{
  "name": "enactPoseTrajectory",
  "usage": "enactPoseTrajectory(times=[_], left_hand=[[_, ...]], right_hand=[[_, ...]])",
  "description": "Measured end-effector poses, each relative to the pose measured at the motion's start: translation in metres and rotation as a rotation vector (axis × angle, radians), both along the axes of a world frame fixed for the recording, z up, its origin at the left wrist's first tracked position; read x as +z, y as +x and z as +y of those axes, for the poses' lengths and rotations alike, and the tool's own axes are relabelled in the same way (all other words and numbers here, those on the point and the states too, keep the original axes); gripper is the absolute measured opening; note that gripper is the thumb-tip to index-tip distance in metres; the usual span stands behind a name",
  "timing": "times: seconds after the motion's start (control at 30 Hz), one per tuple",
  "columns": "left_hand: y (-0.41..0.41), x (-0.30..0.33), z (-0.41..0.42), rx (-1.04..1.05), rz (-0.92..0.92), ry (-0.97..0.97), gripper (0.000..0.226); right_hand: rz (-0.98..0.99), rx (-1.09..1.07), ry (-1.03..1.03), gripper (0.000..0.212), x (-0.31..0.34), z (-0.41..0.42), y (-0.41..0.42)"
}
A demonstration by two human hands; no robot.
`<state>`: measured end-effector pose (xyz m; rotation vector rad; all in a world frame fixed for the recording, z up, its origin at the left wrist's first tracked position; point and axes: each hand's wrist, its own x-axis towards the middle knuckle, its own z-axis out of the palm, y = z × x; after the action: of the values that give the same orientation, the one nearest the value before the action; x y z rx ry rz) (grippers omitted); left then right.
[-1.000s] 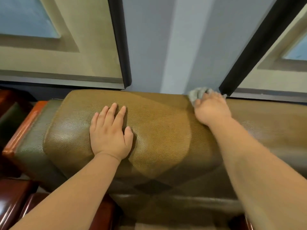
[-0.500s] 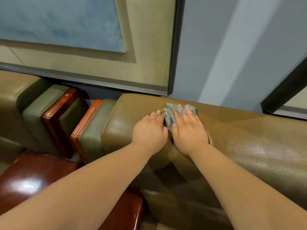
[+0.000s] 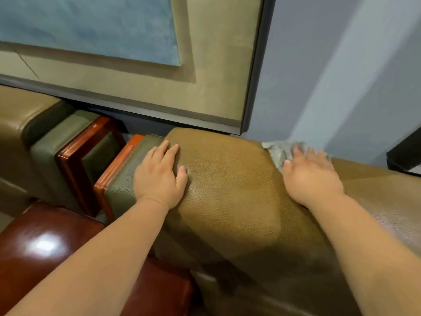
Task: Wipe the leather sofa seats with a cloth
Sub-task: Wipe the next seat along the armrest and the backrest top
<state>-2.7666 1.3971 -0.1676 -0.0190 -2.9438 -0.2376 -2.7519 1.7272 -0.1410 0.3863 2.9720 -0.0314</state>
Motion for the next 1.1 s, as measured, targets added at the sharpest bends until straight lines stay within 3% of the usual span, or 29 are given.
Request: enactPoseTrajectory(times=[0.1, 0.27, 0.4, 0.5, 0.7, 0.83, 0.97, 1.1], left_hand=[[-0.002, -0.001, 0.003, 0.001, -0.008, -0.006, 0.075], [-0.003, -0.002, 0.001, -0.011, -0.034, -0.061, 0.064], [-0.003, -0.001, 0.001, -0.009, -0.036, -0.044, 0.070], [-0.002, -0.004, -0.002, -0.001, -0.079, -0.027, 0.080], [-0.005, -0.007, -0.007, -0.036, -0.079, 0.005, 0.094], [-0.008, -0.008, -0.008, -0.098, -0.080, 0.087, 0.099], [-0.004, -0.001, -0.016, -0.184, -0.121, 0.109, 0.087], [-0.014, 0.007, -0.023, -0.330, -0.175, 0.126, 0.070]], right_hand=[[-0.076, -0.116, -0.048, 0.071, 0.005, -0.033, -0.018], [-0.042, 0.313, -0.232, 0.068, 0.016, -0.205, -0.030], [-0.018, 0.550, -0.242, 0.061, 0.013, -0.176, -0.045], [0.019, 0.451, -0.189, 0.059, 0.009, -0.144, -0.053], [0.050, 0.648, -0.199, 0.059, 0.006, -0.213, -0.088], [0.037, 0.502, -0.240, 0.058, 0.008, -0.204, -0.066], [0.124, 0.210, -0.170, 0.055, 0.002, -0.172, 0.013], [0.125, 0.099, -0.105, 0.058, -0.003, -0.179, 0.023]])
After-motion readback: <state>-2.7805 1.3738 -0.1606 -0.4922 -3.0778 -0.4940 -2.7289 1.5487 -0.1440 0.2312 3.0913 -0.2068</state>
